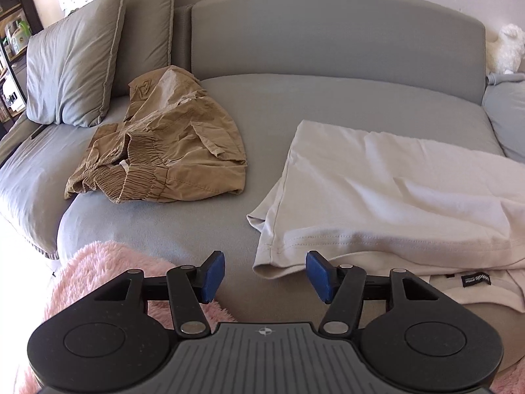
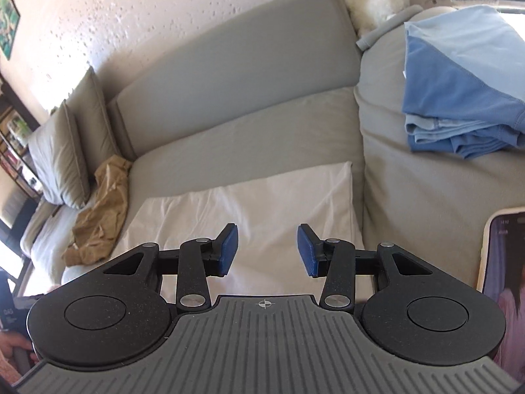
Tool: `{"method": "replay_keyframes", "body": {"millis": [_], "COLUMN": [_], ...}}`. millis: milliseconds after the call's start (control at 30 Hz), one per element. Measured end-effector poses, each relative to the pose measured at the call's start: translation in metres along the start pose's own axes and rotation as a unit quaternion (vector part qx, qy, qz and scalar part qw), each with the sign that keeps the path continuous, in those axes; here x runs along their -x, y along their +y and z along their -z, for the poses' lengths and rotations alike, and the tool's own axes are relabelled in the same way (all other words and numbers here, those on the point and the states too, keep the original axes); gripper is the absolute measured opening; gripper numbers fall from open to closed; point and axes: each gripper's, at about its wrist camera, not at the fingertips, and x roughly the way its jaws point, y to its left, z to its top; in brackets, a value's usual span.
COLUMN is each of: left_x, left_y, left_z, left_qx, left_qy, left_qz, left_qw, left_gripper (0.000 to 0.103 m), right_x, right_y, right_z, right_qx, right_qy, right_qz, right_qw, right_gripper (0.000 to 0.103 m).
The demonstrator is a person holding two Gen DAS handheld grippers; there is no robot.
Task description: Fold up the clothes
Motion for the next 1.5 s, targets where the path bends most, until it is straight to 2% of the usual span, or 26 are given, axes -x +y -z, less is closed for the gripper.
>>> {"method": "replay_keyframes", "body": {"millis": [100, 133, 267, 367, 467, 533, 733, 867, 1067, 1167, 1267, 1333, 1433, 1500], "left_x": [0.003, 0.000, -0.026, -0.027, -0.026, -0.026, -0.035, -0.034, -0.035, -0.034, -0.037, -0.039, -0.038, -0.036], "left_y": [0.004, 0.003, -0.001, -0.002, 0.005, 0.010, 0.015, 0.008, -0.005, 0.000, 0.013, 0.018, 0.022, 0.023], "left_z": [-0.003, -0.004, 0.000, 0.003, 0.005, 0.006, 0.007, 0.007, 0.006, 0.003, -0.001, -0.001, 0.001, 0.002], "left_qx": [-0.008, -0.016, -0.028, -0.044, -0.037, -0.034, -0.043, -0.061, -0.095, -0.079, -0.041, -0.027, -0.014, -0.013], "left_qy": [-0.024, -0.019, 0.054, 0.067, 0.074, 0.079, 0.094, 0.087, 0.069, 0.054, 0.052, 0.062, 0.076, 0.077], "left_qz": [0.007, 0.004, 0.003, 0.005, 0.017, 0.023, 0.026, 0.028, 0.023, 0.019, 0.009, 0.024, 0.055, 0.068], "left_qw": [0.9997, 0.9997, 0.9981, 0.9968, 0.9964, 0.9960, 0.9943, 0.9939, 0.9929, 0.9953, 0.9978, 0.9975, 0.9955, 0.9947], "left_gripper": [0.058, 0.057, 0.052, 0.053, 0.053, 0.053, 0.052, 0.052, 0.050, 0.044, 0.040, 0.040, 0.040, 0.040], "right_x": [0.002, 0.002, -0.010, -0.017, -0.019, -0.015, -0.005, 0.003, -0.001, -0.005, -0.013, -0.014, -0.011, -0.011], "right_y": [0.012, 0.014, 0.019, 0.021, 0.020, 0.019, 0.022, 0.026, 0.023, 0.024, 0.026, 0.027, 0.026, 0.020], "right_z": [0.013, 0.016, 0.017, 0.016, 0.021, 0.026, 0.035, 0.041, 0.036, 0.031, 0.031, 0.031, 0.030, 0.029], "right_qx": [0.000, -0.004, 0.007, 0.007, 0.007, 0.006, 0.010, 0.042, 0.051, 0.049, 0.060, 0.062, 0.046, 0.027], "right_qy": [0.005, 0.009, 0.029, 0.061, 0.108, 0.120, 0.110, 0.101, 0.088, 0.077, 0.085, 0.081, 0.062, 0.072], "right_qz": [0.016, 0.023, 0.085, 0.123, 0.158, 0.165, 0.174, 0.203, 0.225, 0.236, 0.240, 0.242, 0.250, 0.238], "right_qw": [1.000, 1.000, 0.996, 0.991, 0.982, 0.979, 0.979, 0.973, 0.969, 0.967, 0.965, 0.965, 0.965, 0.968], "right_gripper": [0.052, 0.052, 0.052, 0.052, 0.052, 0.052, 0.051, 0.049, 0.039, 0.038, 0.034, 0.031, 0.033, 0.032]}}
